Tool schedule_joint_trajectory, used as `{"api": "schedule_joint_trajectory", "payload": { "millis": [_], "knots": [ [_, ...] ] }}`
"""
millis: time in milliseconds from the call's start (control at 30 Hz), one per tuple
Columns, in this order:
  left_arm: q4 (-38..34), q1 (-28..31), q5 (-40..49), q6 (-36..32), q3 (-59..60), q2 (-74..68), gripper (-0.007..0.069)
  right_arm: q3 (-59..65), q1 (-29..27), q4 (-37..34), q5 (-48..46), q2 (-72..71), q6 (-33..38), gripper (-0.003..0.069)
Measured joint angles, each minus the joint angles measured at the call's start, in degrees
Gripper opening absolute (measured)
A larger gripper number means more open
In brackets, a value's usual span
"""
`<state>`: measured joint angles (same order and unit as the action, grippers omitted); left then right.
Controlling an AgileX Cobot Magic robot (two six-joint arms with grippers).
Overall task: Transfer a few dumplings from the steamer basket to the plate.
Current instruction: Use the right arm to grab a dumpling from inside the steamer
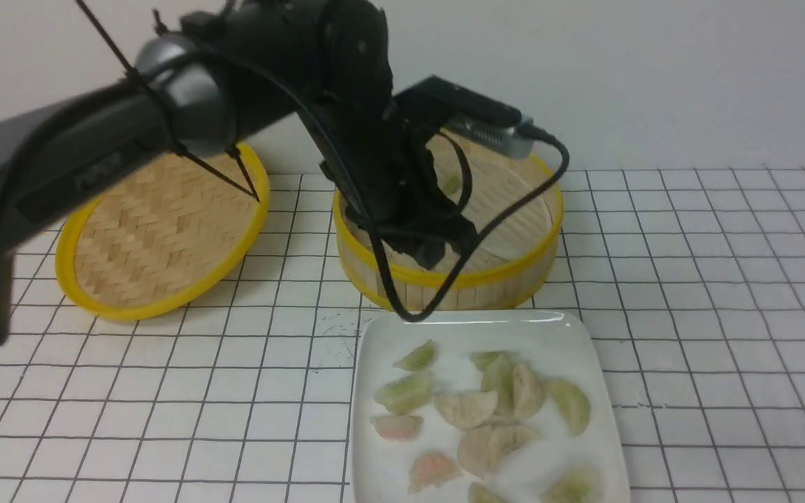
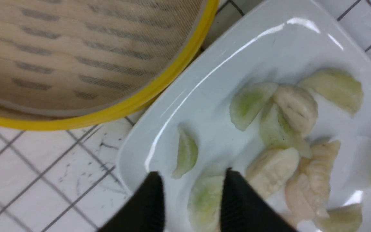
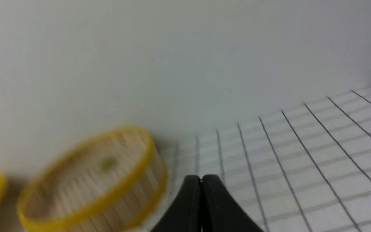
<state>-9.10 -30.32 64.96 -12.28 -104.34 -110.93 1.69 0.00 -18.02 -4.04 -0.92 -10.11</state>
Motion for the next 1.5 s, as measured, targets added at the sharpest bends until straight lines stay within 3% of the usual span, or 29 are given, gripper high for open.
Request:
{"api": "schedule_joint_trajectory", "payload": {
  "millis": [33, 100, 300, 400, 533, 567, 767, 1000, 1267, 1500],
  "knots": [
    [0.2, 1.2, 1.4, 0.2, -0.1, 2.4, 0.005, 0.0, 0.0, -4.0, 4.0, 0.0, -0.9, -0.0015],
    [-0.1, 2.4, 1.9, 0.6, 0.8, 5.1, 0.0018, 0.0, 0.0, -7.6, 8.5, 0.0, -1.4, -0.0015],
    [-2.0, 6.6, -0.7, 0.7, 12.0, 15.0, -0.0006, -0.1, 0.0, -14.0, 17.2, 0.0, -2.0, -0.0015],
    [-3.1, 8.1, -6.5, 0.7, 18.9, 20.2, -0.0006, -5.2, 0.9, -12.0, 8.8, 1.6, -1.8, -0.0015],
    [-4.7, 9.1, -8.8, 0.7, 23.4, 24.6, -0.0006, -22.6, 2.4, -5.4, -10.9, 16.7, 0.1, -0.0015],
    [-4.8, 9.1, -8.8, 0.7, 23.6, 24.7, -0.0006, -23.5, 2.4, -5.1, -11.9, 17.7, 0.4, -0.0015],
    [-7.1, 9.1, -5.3, 0.7, 25.4, 25.7, -0.0006, -56.0, 2.4, -1.3, -42.0, 52.6, 9.2, -0.0015],
    [-6.8, 9.1, 0.0, 0.7, 25.9, 28.9, -0.0006, -89.6, 4.2, -0.3, -63.5, 85.6, 14.9, -0.0015],
    [-4.2, 9.1, 5.8, 1.6, 26.0, 38.4, -0.0006, -127.4, 14.8, 4.8, -67.5, 117.9, 14.6, -0.001],
    [6.3, 9.1, 6.8, 9.0, 26.0, 51.7, -0.0006, -156.3, 19.3, 4.9, -68.1, 141.8, 14.9, -0.0008]
  ]
}}
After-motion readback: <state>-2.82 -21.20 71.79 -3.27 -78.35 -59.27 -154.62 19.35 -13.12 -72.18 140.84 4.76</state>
